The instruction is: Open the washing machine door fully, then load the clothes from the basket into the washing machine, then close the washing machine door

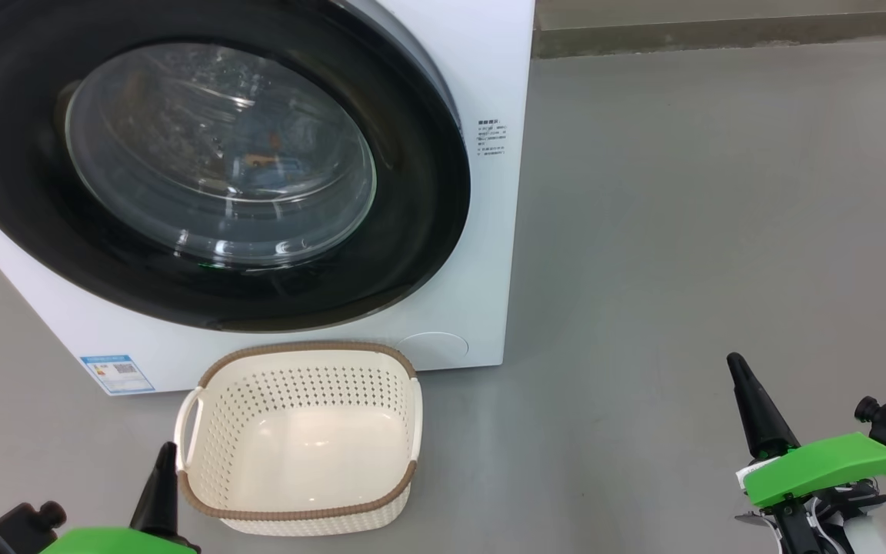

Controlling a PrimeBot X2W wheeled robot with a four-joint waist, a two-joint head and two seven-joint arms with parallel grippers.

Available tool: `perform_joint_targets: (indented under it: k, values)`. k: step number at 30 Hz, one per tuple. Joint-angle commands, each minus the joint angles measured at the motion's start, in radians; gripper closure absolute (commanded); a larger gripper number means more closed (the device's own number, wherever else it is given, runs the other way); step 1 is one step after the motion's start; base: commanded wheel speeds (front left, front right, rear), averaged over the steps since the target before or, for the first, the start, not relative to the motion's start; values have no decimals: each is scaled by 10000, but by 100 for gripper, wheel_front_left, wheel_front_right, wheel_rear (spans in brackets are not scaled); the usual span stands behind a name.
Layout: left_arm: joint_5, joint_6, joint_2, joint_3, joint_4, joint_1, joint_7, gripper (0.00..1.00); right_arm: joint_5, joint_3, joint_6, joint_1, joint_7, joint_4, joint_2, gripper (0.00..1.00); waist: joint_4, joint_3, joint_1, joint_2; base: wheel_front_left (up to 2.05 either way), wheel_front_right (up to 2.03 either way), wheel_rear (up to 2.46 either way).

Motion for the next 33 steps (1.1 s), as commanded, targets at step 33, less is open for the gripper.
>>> perform_joint_targets:
  k: [33]
  values:
    - [-3059, -118, -175, 791, -4, -619, 879, 100, 3092, -771, -8, 230, 985, -480, 554, 100, 8, 10, -1, 0, 0, 0, 0]
